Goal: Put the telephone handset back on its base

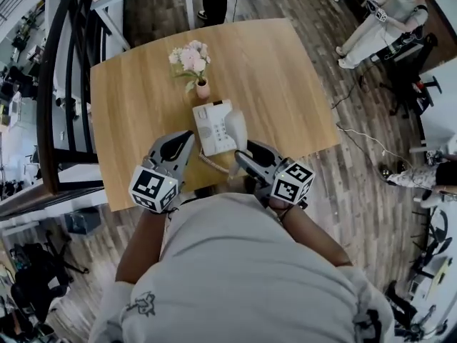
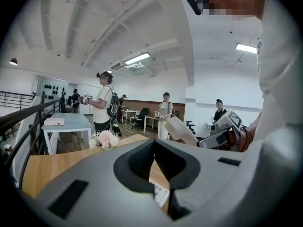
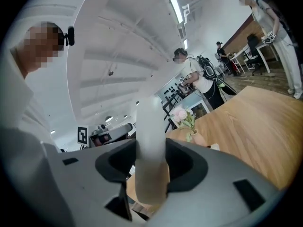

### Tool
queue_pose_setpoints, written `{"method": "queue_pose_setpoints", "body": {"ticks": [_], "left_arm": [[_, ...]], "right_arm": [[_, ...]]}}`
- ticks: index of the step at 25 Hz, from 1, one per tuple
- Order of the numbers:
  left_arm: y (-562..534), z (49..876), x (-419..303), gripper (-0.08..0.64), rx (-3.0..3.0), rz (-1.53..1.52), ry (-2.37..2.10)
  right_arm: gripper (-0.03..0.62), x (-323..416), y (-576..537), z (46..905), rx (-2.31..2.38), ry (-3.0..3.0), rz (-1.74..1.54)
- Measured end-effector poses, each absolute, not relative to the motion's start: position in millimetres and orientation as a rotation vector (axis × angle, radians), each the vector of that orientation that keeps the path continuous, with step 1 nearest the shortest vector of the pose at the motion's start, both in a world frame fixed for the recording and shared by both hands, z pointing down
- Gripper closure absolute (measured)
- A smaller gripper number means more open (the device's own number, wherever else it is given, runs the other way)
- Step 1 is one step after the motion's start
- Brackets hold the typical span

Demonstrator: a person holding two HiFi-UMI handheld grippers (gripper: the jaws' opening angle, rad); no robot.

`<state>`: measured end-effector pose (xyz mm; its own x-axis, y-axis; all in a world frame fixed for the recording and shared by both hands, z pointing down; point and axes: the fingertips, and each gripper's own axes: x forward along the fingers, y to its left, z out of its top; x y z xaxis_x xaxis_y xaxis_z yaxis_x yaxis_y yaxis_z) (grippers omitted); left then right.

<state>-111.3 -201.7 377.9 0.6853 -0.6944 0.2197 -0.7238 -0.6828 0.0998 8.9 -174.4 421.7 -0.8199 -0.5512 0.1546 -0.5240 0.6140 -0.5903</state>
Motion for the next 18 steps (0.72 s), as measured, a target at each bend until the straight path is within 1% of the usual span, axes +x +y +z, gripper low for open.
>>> {"method": "queue_pose_setpoints", "body": {"ticks": [8, 18], "left_arm": [[-191.9, 388.8, -158.8, 0.553, 2.751, 0.233, -1.044], [-198.5, 423.3, -175.5, 0.553, 2.692, 0.267, -1.035]], "right_arm": [[0.391, -29.0, -167.0, 430.0, -1.089, 2.751, -0.958], [0.393, -41.1, -192.0, 470.6, -1.186, 2.741, -1.050]]}}
